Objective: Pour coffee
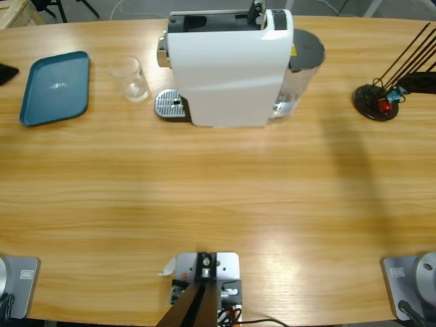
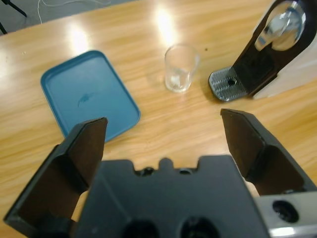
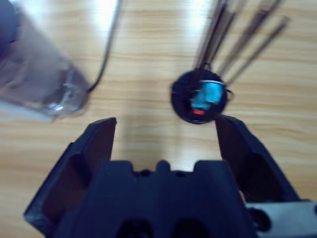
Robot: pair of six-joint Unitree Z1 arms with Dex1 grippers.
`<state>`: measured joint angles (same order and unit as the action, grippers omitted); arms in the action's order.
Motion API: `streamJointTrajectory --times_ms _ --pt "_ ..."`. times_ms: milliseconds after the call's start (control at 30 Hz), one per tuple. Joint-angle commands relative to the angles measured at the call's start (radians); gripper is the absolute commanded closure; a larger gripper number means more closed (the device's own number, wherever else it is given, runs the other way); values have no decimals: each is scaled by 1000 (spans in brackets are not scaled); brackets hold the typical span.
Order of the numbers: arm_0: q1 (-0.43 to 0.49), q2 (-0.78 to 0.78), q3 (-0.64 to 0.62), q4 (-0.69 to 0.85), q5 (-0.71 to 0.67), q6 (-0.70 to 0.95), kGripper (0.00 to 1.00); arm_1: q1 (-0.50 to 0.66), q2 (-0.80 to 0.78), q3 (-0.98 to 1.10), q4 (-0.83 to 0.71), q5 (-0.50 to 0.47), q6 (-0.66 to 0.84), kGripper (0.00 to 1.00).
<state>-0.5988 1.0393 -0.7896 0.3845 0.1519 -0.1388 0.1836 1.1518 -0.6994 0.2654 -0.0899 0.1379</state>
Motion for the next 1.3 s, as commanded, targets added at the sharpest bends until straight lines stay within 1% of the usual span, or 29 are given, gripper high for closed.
streamJointTrajectory --times_ms 33,133,367,667,767,833,1100,1133,1200,1267,1300 --pt "-9 31 93 -65 18 25 9 -103 75 86 -111 -53 52 280" --pt "-9 41 97 -71 18 25 14 -118 96 98 -148 -48 52 280" --pt "-9 47 100 -76 18 25 23 -135 198 115 -241 -24 57 280" --pt "-8 54 101 -77 18 25 23 -136 285 143 -345 -30 60 283" --pt "-8 57 101 -78 18 25 23 -136 298 147 -355 -33 63 286" --pt "-9 57 101 -79 18 25 23 -135 300 147 -359 -34 63 322" --pt "-9 59 101 -79 18 25 23 -136 320 147 -368 -41 69 335" --pt "-9 59 101 -79 18 25 23 -136 322 147 -370 -43 69 363" --pt "-9 61 101 -81 18 25 23 -137 326 147 -374 -46 69 370" --pt "-9 61 101 -81 18 25 23 -139 328 146 -376 -50 69 405" --pt "-9 61 101 -81 18 25 23 -139 332 145 -376 -53 69 405"
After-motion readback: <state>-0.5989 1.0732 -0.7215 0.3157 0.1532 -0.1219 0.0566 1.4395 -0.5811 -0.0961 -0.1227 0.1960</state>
